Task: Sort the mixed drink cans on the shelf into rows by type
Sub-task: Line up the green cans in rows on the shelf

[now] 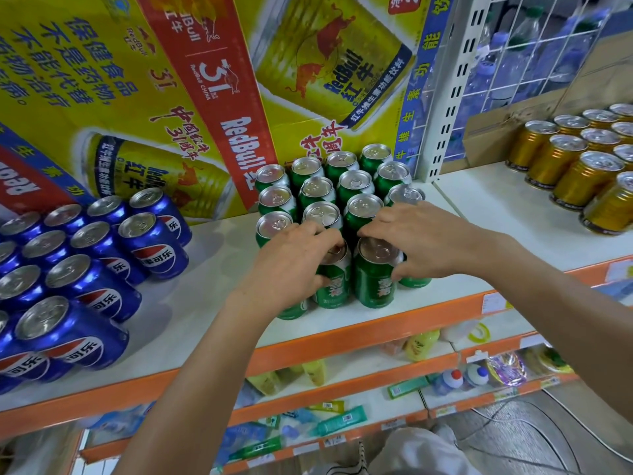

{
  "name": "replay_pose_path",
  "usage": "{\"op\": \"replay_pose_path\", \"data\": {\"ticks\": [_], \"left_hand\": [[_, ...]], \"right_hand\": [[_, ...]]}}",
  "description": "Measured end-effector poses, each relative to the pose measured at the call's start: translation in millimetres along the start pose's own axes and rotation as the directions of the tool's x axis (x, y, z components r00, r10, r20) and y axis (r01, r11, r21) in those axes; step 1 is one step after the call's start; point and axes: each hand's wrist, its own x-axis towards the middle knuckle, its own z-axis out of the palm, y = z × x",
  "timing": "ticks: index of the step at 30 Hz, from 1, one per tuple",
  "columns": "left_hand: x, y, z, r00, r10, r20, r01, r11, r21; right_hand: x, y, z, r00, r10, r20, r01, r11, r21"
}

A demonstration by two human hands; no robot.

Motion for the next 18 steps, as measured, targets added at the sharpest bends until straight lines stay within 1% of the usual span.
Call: {"op": "replay_pose_path", "data": {"ticks": [3, 9, 18], "left_hand": [[0.4, -1.4, 0.1, 1.000, 0.003, -0.006, -0.003, 1.000, -0.008], [-1.0, -4.7, 0.9, 1.000, 0.019, -0.021, -0.020, 0.999, -0.031], [-2.4, -6.6, 3.2, 0.999, 0.017, -0.050, -0.020, 0.997, -0.072]], "right_hand": [[2.3, 2.8, 0.5, 1.000, 0.013, -0.009, -0.013, 1.000, -0.005], [7.9, 5.4, 0.4, 0.999, 0.032, 0.009, -0.033, 0.995, 0.091], [11.0, 8.2, 10.4, 1.000, 0.018, -0.009, -0.017, 0.995, 0.100]]}}
